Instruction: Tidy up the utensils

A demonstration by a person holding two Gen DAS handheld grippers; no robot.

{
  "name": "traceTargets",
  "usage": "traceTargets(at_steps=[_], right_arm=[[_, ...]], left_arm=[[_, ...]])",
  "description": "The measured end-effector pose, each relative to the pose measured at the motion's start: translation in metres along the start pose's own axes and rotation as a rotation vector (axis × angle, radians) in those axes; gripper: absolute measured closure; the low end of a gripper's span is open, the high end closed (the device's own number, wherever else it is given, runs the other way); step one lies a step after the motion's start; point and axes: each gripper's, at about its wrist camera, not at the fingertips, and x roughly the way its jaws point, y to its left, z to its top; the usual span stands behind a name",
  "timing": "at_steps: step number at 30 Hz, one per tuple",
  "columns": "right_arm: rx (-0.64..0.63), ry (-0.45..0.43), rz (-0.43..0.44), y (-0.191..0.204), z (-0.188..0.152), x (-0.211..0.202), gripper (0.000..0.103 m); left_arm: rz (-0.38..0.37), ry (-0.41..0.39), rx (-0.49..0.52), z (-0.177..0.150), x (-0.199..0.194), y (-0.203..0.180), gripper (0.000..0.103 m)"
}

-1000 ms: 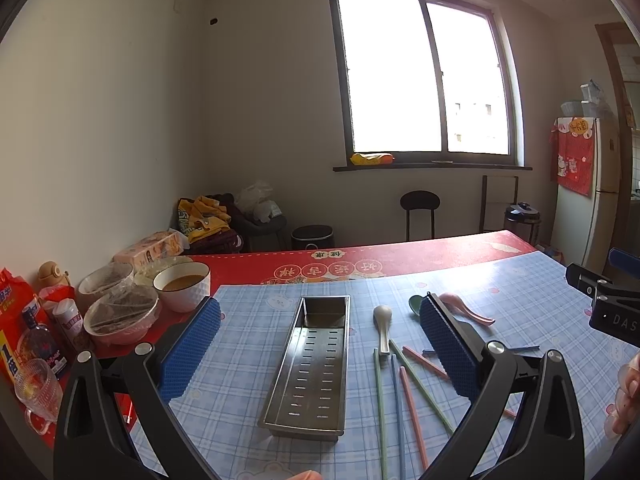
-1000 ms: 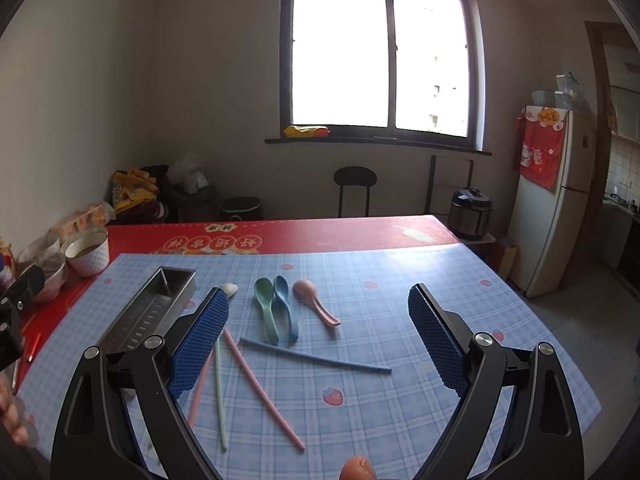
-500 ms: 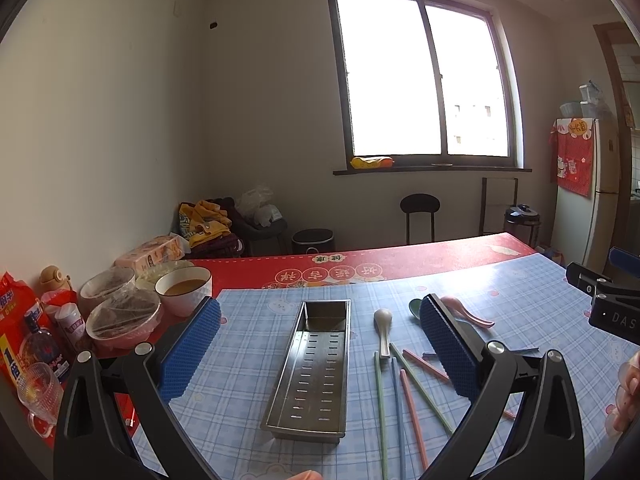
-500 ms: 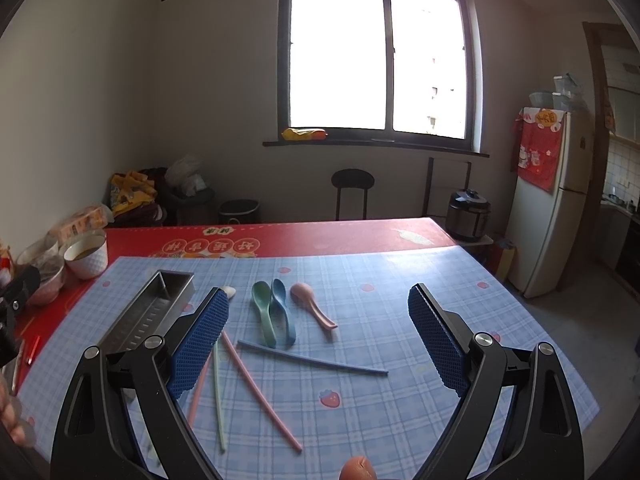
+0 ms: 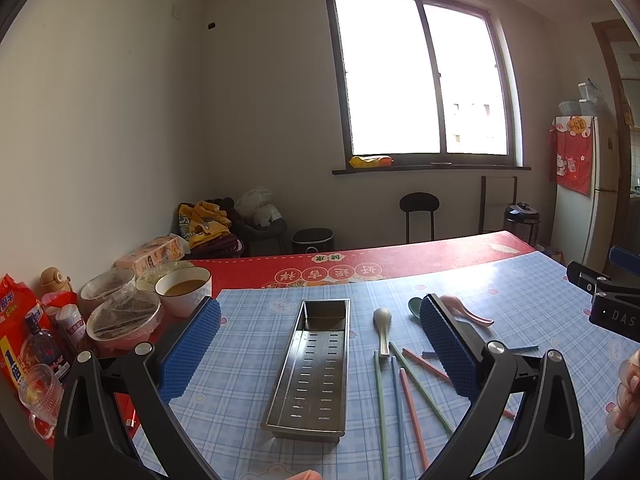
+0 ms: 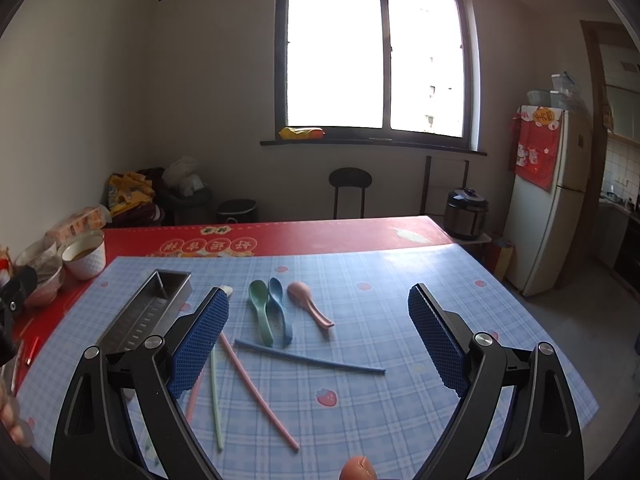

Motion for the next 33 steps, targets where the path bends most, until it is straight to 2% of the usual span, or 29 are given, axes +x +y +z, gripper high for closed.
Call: traceTargets(at_steps=[33], right_arm=[[0.005, 0.005, -0.007, -0.0045, -0.0036, 0.0013, 0.015]], left_arm=[[-0.001, 0.002, 0.002, -0.0017, -0.0019, -0.0025, 0.006]])
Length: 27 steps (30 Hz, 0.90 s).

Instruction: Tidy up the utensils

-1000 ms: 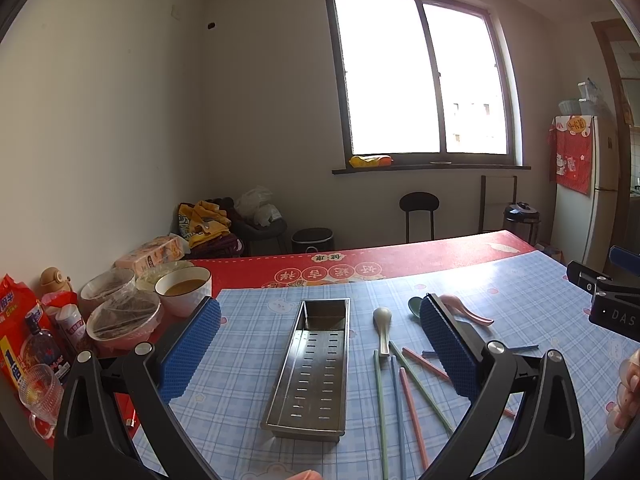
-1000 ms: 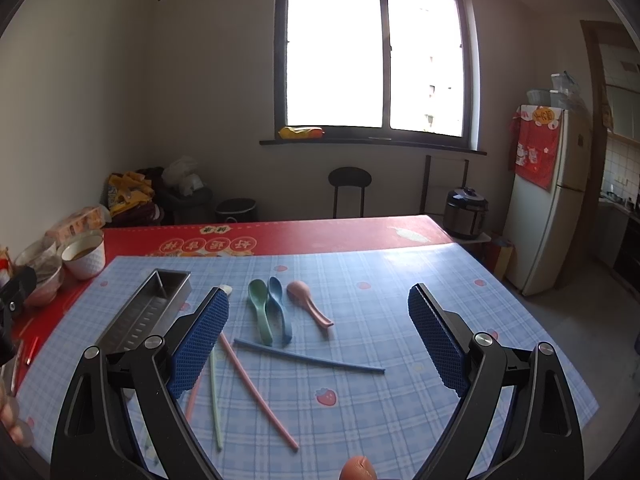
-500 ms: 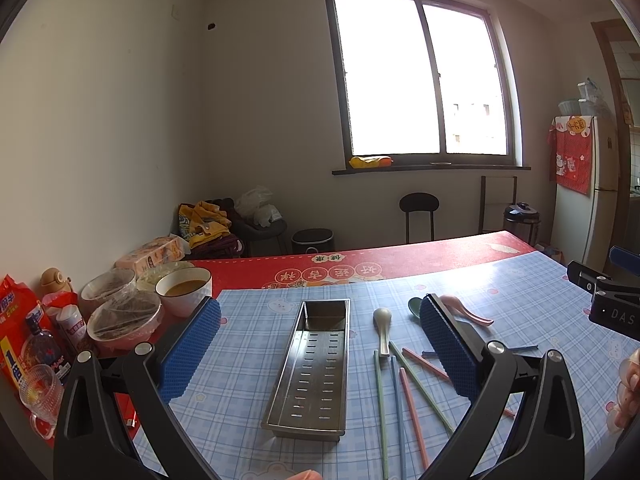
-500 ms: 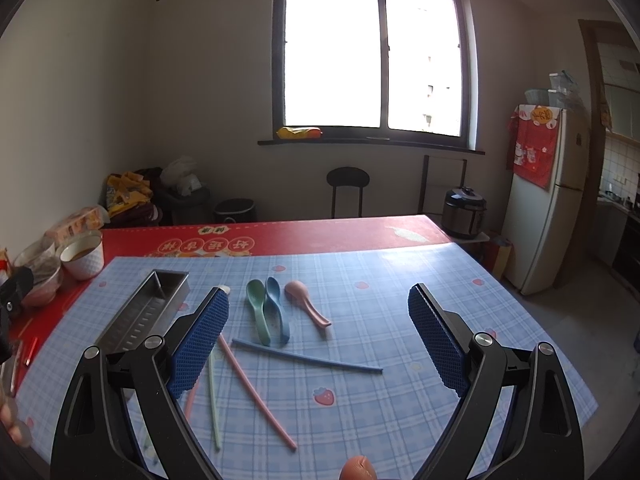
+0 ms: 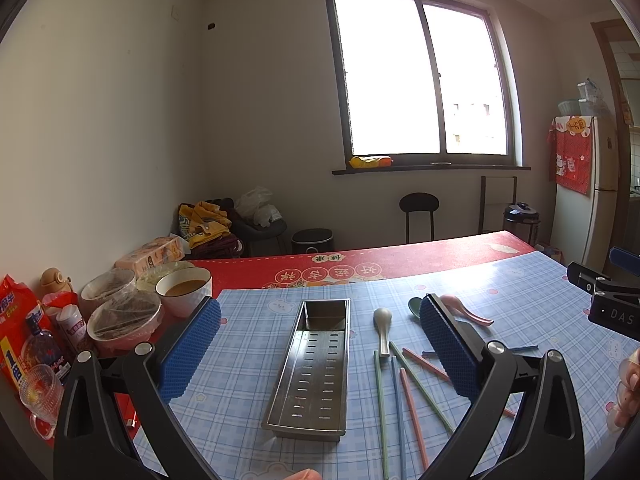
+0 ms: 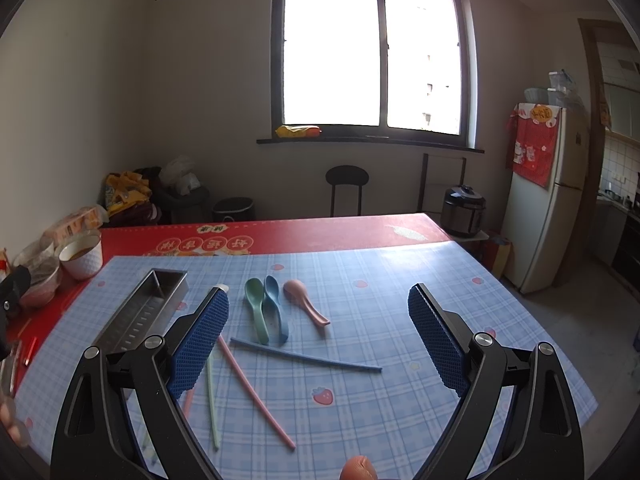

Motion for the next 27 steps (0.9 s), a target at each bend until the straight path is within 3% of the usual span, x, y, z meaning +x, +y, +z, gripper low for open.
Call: traceTargets(at_steps=[6, 12, 15, 18, 23, 27], right_arm=[[0.024, 0.017, 0.032, -0.003, -0.001, 0.007, 0.015], [0.04, 0.05, 0.121, -0.007, -0.015, 0.026, 0.015], [0.032, 0.052, 0.194, -0.005, -0.027, 0.039, 0.015], [-0.012, 0.105, 0.202, 0.005, -0.039, 0.058, 0.015], [0.008, 0.214, 0.244, 0.006, -0.059, 0.092, 0.015], [0.015, 0.238, 0.247, -0.001, -0.07, 0.111, 0.015]], left_arm=[[0.036, -0.017, 0.021, -0.004, 0.001, -0.001, 0.006], [-0.012, 0.026, 0.001, -0.019, 0.016, 0.009, 0.007], [-0.042, 0.077, 0.006, -0.033, 0.029, 0.012, 0.018], [-0.081, 0.152, -0.005, -0.051, 0.043, 0.013, 0.028], [-0.174, 0.257, -0.005, -0.079, 0.068, 0.003, 0.059], [-0.24, 0.313, 0.013, -0.092, 0.084, -0.012, 0.066]])
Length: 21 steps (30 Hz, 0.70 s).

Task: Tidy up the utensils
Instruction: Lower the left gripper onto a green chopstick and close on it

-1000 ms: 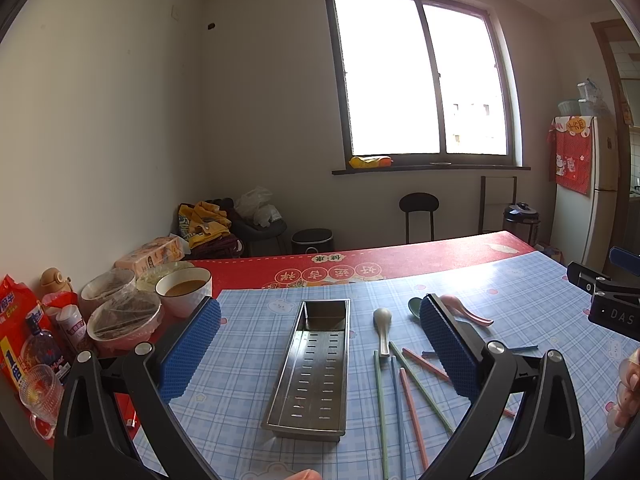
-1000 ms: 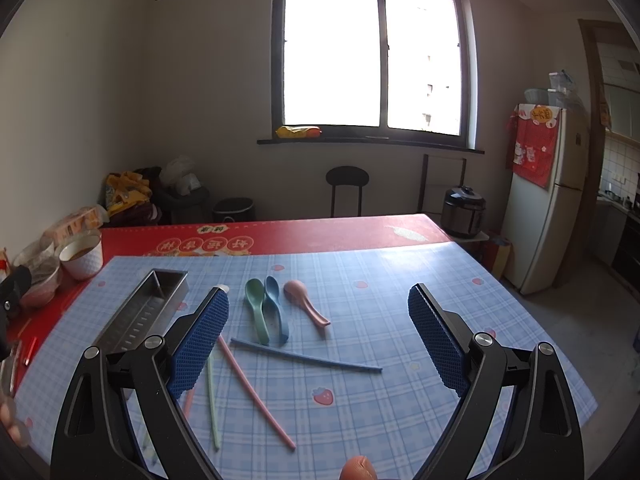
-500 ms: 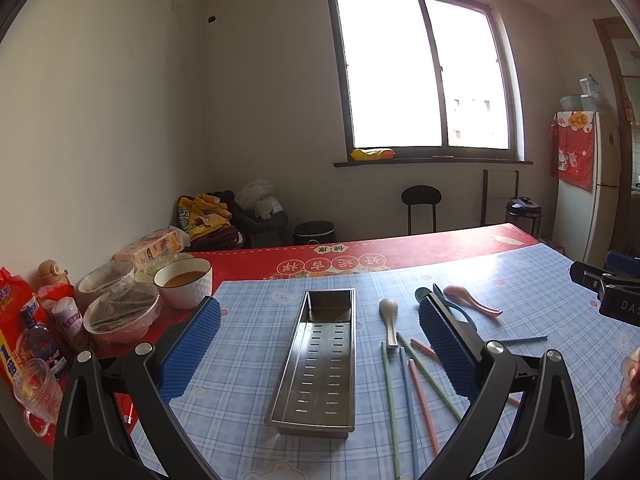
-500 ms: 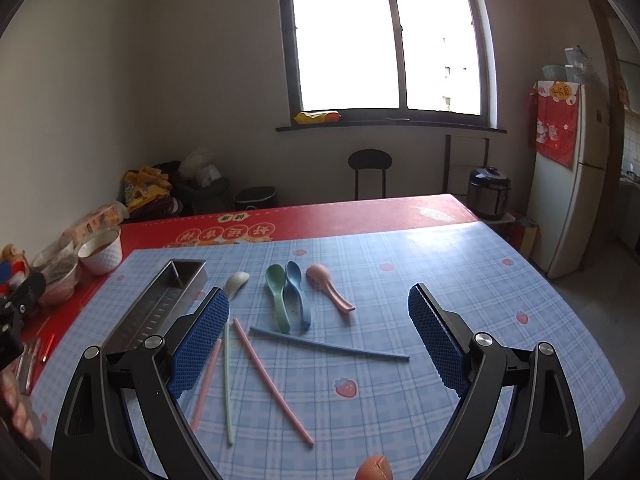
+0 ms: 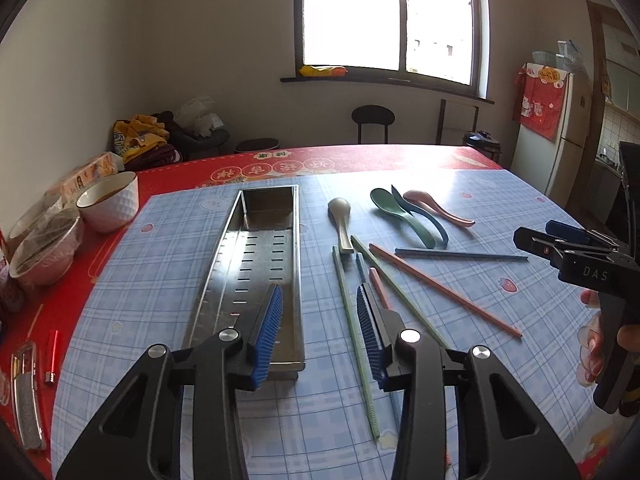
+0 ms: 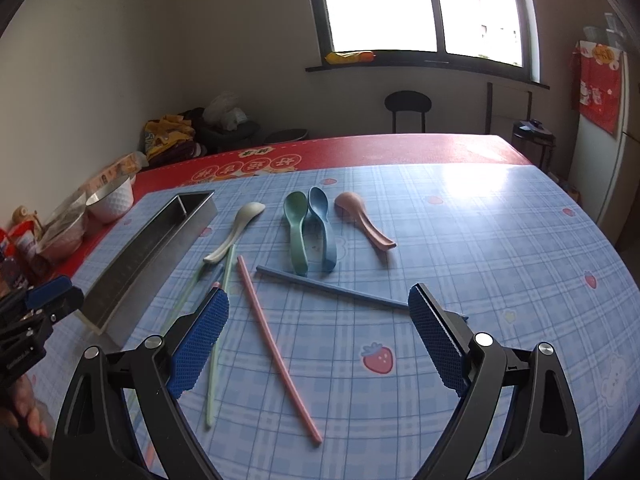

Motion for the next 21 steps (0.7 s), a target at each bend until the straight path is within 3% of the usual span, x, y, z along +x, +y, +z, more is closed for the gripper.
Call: traceTargets(at_steps=[6, 13, 21], right_arm=[[0.007, 0.019, 0.043, -0.014, -0.004, 0.022, 0.015], [0.041, 0.025, 0.065, -0.028, -0.006, 0.039, 0.015], [0.095, 0.041, 0.13, -0.041, -0.006, 0.046, 0.015]], left_arm=[[-0.065, 0.11, 0.048, -0.005, 0.043, -0.025, 0.071], [0.009, 0.213, 0.093, -0.006, 0.087, -0.03, 0.081], [0.067, 0.272, 0.136, -0.004, 0.112, -0.034, 0.091]])
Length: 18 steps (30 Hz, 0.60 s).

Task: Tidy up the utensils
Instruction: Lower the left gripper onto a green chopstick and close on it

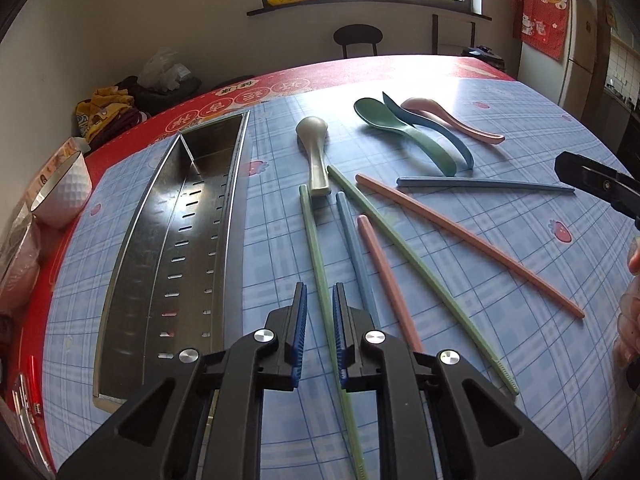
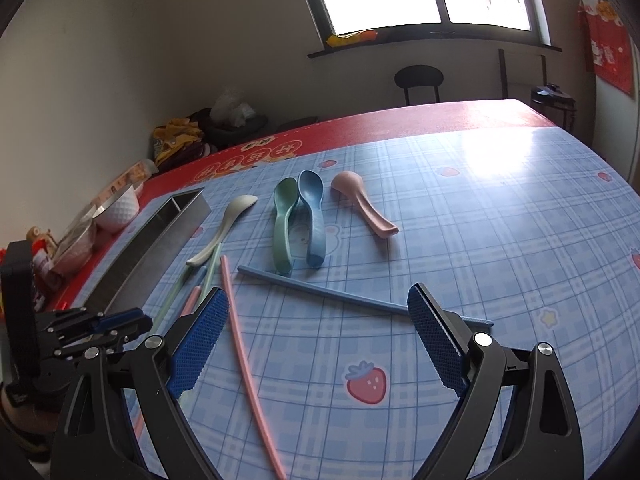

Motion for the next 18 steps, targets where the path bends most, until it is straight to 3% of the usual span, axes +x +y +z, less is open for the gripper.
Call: traceTargets(at_steps=[11, 18], right_arm=[[0.032, 0.009, 0.046, -0.005, -0.001, 0.002, 0.015], [0.028, 0.016, 0.049, -0.006, -0.002, 0.003, 0.015]], left_arm=[[0.016, 0.03, 0.021, 0.002, 0.011, -0.008, 0.093], [-0.039, 0.051, -0.015, -0.011, -0.001, -0.007, 0.096]])
